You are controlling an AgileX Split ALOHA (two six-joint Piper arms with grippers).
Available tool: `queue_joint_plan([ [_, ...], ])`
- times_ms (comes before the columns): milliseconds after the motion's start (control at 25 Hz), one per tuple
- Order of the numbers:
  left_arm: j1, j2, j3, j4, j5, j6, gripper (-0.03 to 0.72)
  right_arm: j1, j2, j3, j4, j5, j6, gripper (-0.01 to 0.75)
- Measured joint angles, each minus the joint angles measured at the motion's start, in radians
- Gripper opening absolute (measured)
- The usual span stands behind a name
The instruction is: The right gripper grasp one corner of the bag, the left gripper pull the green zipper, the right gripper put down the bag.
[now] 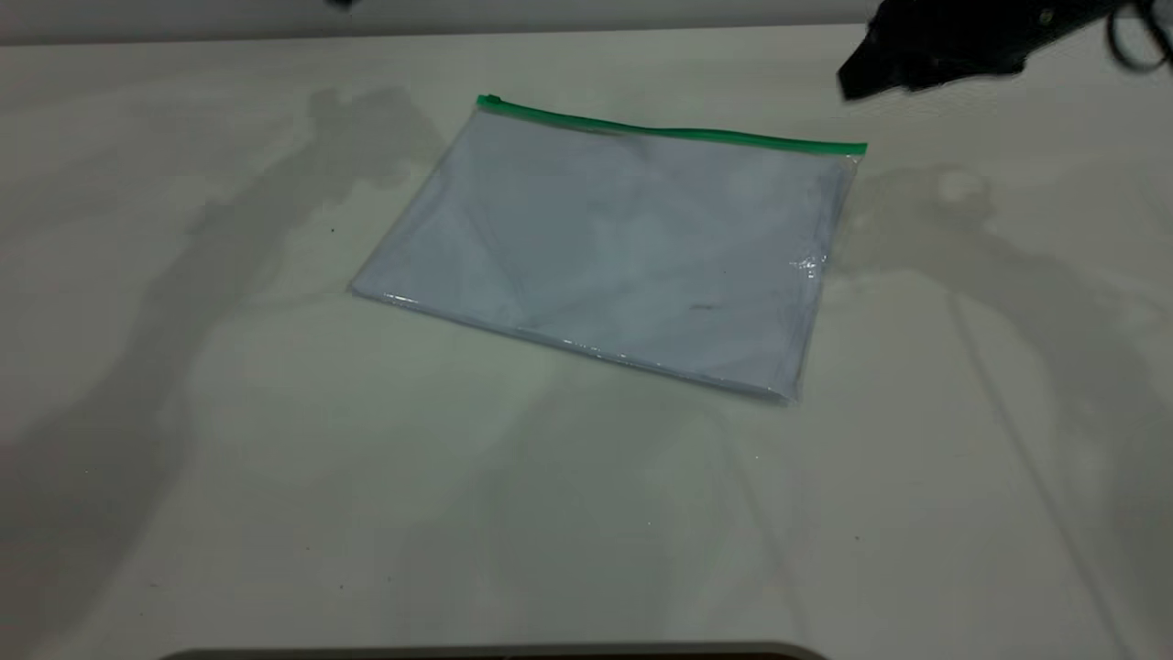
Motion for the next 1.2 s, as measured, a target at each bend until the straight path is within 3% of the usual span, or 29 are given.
queue_joint_plan([
  [160,-0.044,-0.086,0.000,-0.244,-0.205,0.044,0.466,-0.001,-0.128,0.000,-0.049,-0.025,0.047,0.581],
  [360,-0.067,-0.188,0.000,-0.629,-0.229,0.166,0.444,-0.001,-0.248,0.000,-0.068,0.035,0.092,0.574],
  [560,-0.095,-0.247,0.012,-0.693,-0.244,0.146,0.406,-0.001,-0.314,0.001,-0.111,0.127,0.138,0.574],
  [840,-0.144,-0.265,0.029,-0.694,-0.054,0.075,0.367,-0.001,-0.333,0.002,-0.153,0.198,0.189,0.574],
  [1040,-0.144,-0.263,0.131,-0.646,0.058,0.166,0.359,-0.001,-0.333,0.002,-0.157,0.204,0.194,0.574],
  [1200,-0.144,-0.260,0.215,-0.628,0.197,0.138,0.359,-0.001,-0.333,0.002,-0.160,0.205,0.195,0.574],
])
